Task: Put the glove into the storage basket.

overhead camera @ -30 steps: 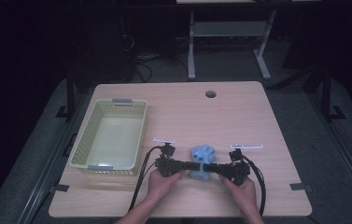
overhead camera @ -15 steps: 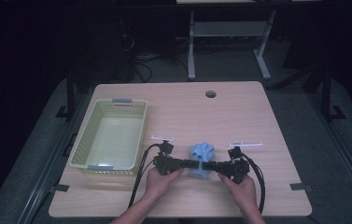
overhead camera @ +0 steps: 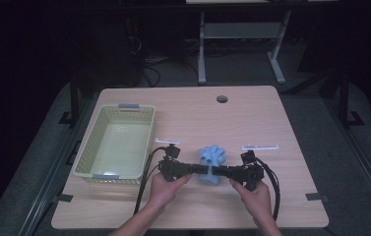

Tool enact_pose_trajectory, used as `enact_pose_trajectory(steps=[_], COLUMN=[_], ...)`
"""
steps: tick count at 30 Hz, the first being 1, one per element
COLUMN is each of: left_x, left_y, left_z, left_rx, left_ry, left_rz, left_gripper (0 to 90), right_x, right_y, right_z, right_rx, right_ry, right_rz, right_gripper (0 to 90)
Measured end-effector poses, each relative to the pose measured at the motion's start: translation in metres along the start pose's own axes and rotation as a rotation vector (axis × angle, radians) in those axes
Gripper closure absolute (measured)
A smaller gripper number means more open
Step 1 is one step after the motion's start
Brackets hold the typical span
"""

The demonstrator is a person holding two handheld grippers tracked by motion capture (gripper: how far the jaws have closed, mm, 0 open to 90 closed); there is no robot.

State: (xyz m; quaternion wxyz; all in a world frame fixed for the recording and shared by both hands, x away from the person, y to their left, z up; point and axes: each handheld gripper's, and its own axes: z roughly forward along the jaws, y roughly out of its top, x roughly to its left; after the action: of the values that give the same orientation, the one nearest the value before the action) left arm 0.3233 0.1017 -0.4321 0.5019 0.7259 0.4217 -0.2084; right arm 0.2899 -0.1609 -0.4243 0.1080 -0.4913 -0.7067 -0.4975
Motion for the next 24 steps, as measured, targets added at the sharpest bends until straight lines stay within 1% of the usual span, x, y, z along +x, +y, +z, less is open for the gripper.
enact_pose_trajectory(steps=[3, 4, 5, 11, 14, 15, 16, 17, 20, 22, 23, 24], left_x=[-0.002, -0.002, -0.003, -0.004, -0.004, -0.004, -0.004, -0.004, -0.006, -0.007, -0.008, -0.008], left_y=[0.001, 0.002, 0.002, 0.006, 0.008, 0.009, 0.01, 0.012, 0.016, 0.017, 0.019, 0.019], left_z=[-0.005, -0.006, -0.007, -0.013, -0.015, -0.016, -0.017, -0.019, -0.026, -0.028, -0.032, -0.032], left_rx=[-0.004, -0.008, -0.011, -0.015, -0.016, -0.016, -0.017, -0.021, -0.026, -0.026, -0.031, -0.031], left_ry=[-0.006, -0.004, -0.005, -0.015, -0.013, -0.01, -0.015, -0.011, -0.009, -0.009, -0.004, -0.004], left_rz=[0.004, -0.004, -0.003, -0.001, -0.003, -0.002, -0.001, 0.0, 0.008, 0.011, 0.021, 0.021], left_gripper=[70.8, 70.8, 70.8, 70.8, 70.7, 70.7, 70.7, 70.7, 70.8, 70.8, 70.8, 70.8], right_x=[0.005, 0.005, 0.007, 0.011, 0.012, 0.013, 0.014, 0.015, 0.02, 0.021, 0.023, 0.025], right_y=[0.003, 0.004, 0.005, 0.01, 0.012, 0.014, 0.015, 0.017, 0.024, 0.026, 0.029, 0.03], right_z=[-0.001, -0.001, -0.001, -0.001, 0.0, 0.0, 0.001, 0.001, 0.003, 0.003, 0.004, 0.005], right_rx=[-0.001, -0.007, -0.011, -0.009, -0.007, -0.008, -0.007, -0.003, -0.006, -0.007, -0.009, -0.006], right_ry=[0.004, 0.005, 0.006, 0.015, 0.018, 0.018, 0.019, 0.02, 0.021, 0.026, 0.034, 0.036], right_rz=[-0.009, -0.018, -0.021, -0.019, -0.014, -0.022, -0.014, -0.016, -0.032, -0.03, -0.038, -0.03], right_gripper=[79.3, 79.3, 79.3, 79.3, 79.3, 79.3, 79.3, 79.3, 79.3, 79.3, 79.3, 79.2])
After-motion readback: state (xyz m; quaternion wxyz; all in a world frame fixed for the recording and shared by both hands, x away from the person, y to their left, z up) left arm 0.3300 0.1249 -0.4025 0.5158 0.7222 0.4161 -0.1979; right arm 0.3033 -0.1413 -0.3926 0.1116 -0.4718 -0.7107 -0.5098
